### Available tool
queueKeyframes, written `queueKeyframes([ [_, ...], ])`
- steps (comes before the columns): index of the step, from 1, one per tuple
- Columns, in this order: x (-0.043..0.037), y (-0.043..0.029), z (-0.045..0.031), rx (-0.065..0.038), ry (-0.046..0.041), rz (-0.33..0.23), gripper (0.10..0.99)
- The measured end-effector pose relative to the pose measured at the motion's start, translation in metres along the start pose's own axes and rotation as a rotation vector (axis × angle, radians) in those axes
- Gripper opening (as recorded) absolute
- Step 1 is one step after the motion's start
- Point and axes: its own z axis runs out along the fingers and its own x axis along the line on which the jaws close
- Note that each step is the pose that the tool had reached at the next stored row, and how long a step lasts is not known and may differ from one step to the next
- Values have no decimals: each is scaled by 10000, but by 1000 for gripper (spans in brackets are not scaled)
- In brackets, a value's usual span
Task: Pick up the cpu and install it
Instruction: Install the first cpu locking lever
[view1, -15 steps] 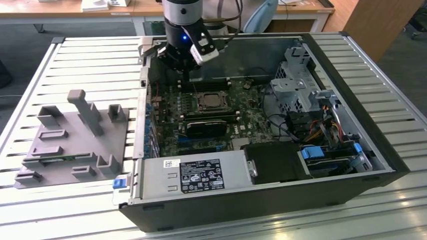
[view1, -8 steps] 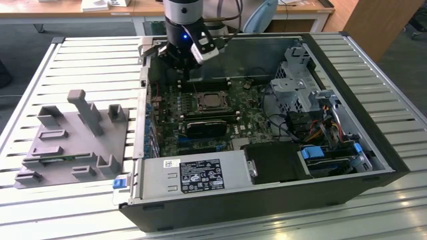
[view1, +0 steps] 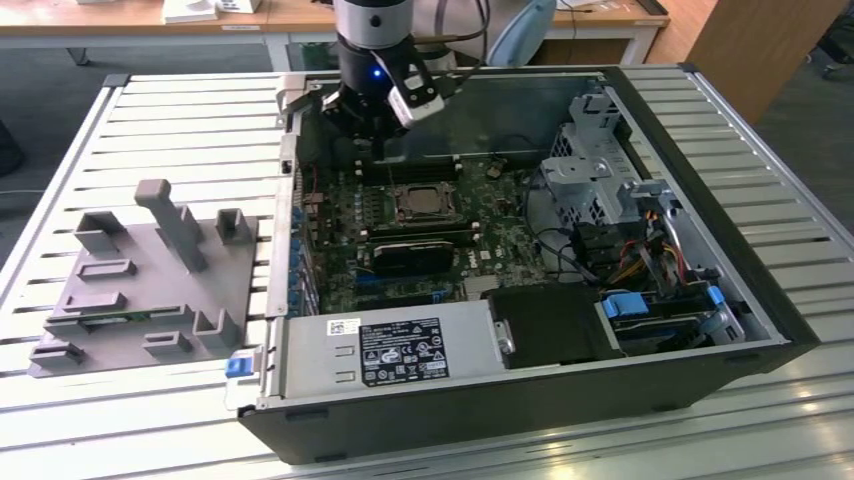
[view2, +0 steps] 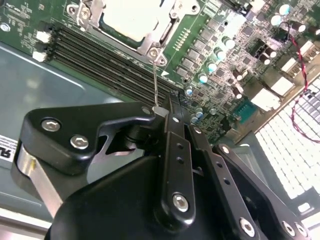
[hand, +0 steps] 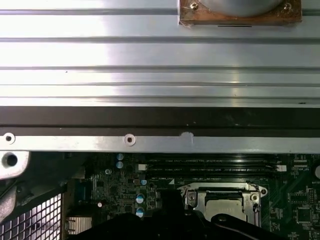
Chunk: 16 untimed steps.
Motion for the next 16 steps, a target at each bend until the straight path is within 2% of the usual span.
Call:
queueKeyframes([
  [13, -268, 9, 7, 1, 1, 1, 106],
  [16, -307, 9, 11, -19, 2, 0, 106],
])
